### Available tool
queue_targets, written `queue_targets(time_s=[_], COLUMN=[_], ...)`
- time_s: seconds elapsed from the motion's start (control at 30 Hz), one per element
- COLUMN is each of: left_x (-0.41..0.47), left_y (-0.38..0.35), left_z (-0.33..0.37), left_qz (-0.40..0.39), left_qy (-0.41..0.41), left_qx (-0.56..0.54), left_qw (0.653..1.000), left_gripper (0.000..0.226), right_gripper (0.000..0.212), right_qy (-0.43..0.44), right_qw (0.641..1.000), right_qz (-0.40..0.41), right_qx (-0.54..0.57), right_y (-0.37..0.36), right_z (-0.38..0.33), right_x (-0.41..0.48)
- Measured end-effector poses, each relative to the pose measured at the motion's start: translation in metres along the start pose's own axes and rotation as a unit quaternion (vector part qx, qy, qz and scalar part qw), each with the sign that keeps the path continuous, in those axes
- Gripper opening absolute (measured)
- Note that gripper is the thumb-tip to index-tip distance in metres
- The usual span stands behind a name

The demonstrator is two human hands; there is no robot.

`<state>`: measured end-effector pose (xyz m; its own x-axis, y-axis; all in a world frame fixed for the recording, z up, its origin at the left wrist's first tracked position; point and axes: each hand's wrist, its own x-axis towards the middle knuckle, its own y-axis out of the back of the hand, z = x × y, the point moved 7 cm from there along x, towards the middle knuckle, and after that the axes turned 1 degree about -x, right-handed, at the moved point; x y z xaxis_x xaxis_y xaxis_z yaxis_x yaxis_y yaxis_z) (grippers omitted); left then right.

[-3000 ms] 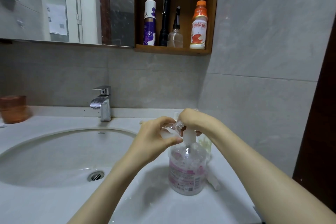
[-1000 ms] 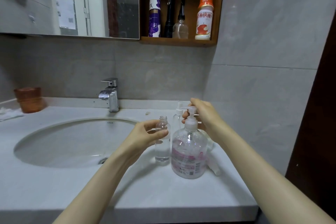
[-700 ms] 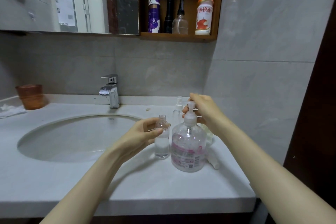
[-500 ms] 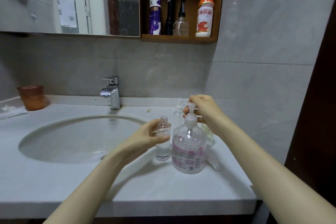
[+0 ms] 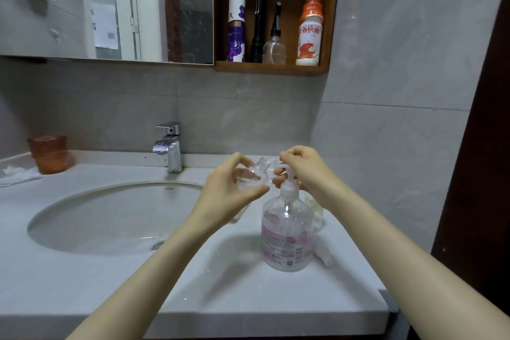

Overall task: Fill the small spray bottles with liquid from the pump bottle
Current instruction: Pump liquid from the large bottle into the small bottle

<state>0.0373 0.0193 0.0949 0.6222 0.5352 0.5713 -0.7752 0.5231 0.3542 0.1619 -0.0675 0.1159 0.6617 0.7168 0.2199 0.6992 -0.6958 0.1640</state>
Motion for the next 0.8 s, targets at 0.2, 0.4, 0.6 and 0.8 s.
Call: queue_targets(time_s=[0.2,0.4,0.6,0.8], left_x=[0.004,0.004,0.001,0.003], left_y=[0.003,0.006,0.006,-0.002], left_z=[0.006,0.001,-0.005,0.002], left_qz=[0.049,0.062,0.060,0.048], left_qy=[-0.005,0.010,0.022,-0.003], left_qx=[0.050,0.058,0.077,0.065], left_qw=[0.998,0.996,0.995,0.997], left_gripper=[0.032,0.035,0.035,0.039], right_gripper=[0.012,0.011,0.016,0.011], right_qy=[-0.004,-0.005,-0.010,-0.007], right_qw=[1.000,1.000,0.999,0.998], right_qz=[-0.005,-0.001,0.011,0.005], right_qx=[0.002,0.024,0.049,0.058], right_y=[0.001,0.002,0.001,-0.004], right_z=[0.002,0.004,0.008,0.010], right_x=[-0.003,-0.002,-0.004,-0.001])
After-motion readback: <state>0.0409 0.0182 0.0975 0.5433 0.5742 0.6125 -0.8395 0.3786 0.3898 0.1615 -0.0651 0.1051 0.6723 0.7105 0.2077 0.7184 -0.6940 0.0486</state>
